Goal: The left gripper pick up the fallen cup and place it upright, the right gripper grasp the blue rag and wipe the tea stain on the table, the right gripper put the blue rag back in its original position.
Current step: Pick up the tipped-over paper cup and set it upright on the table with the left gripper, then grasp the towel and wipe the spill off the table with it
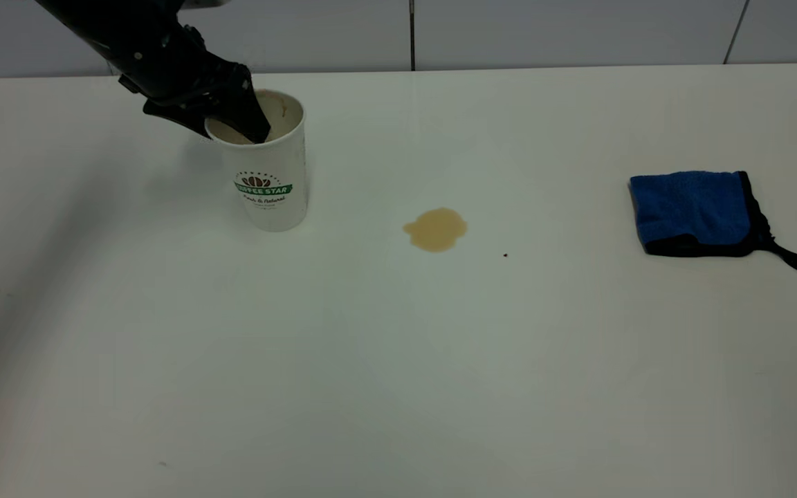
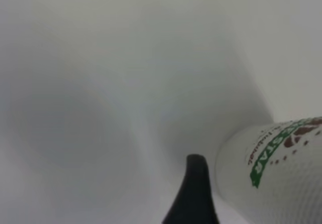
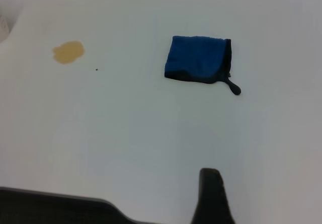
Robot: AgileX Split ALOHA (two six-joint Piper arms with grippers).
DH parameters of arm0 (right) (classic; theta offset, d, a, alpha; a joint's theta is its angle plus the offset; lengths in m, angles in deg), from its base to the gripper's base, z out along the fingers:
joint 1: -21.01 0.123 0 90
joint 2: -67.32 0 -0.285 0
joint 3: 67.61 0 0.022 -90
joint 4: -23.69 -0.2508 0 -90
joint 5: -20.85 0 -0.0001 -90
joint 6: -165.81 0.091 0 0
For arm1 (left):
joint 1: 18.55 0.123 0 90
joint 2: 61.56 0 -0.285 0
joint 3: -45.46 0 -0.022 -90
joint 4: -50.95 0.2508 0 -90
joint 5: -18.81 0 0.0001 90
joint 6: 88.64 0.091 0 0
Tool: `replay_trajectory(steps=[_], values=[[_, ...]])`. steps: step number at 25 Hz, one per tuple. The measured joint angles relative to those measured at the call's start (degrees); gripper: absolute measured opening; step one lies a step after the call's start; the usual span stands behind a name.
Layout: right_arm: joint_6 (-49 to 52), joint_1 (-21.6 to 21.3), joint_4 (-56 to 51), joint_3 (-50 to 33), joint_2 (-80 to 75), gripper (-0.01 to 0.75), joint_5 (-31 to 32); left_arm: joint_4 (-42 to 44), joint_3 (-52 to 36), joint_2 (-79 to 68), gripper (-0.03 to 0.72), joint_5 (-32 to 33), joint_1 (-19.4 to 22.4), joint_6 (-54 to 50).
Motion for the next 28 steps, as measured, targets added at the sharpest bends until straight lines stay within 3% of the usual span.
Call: replay_trajectory(steps=[8,14,19,25,28], values=[[0.00,0.00,0.00,0.00,0.00,0.578,0.00,0.88,0.00,12.46,0.677,8.96,0.00,-0.41],[0.00,0.00,0.00,0.00,0.00,0.578,0.00,7.19,0.00,24.09,0.627,14.83,-0.05,-8.83],[0.00,0.00,0.00,0.00,0.00,0.578,0.00,21.66,0.00,32.25,0.590,21.21,-0.05,-22.39],[0.00,0.00,0.00,0.00,0.00,0.578,0.00,41.01,-0.06,38.59,0.585,35.99,-0.05,-43.38],[0.00,0.00,0.00,0.00,0.00,0.578,0.00,47.60,-1.21,40.08,0.583,35.99,0.00,-50.85]])
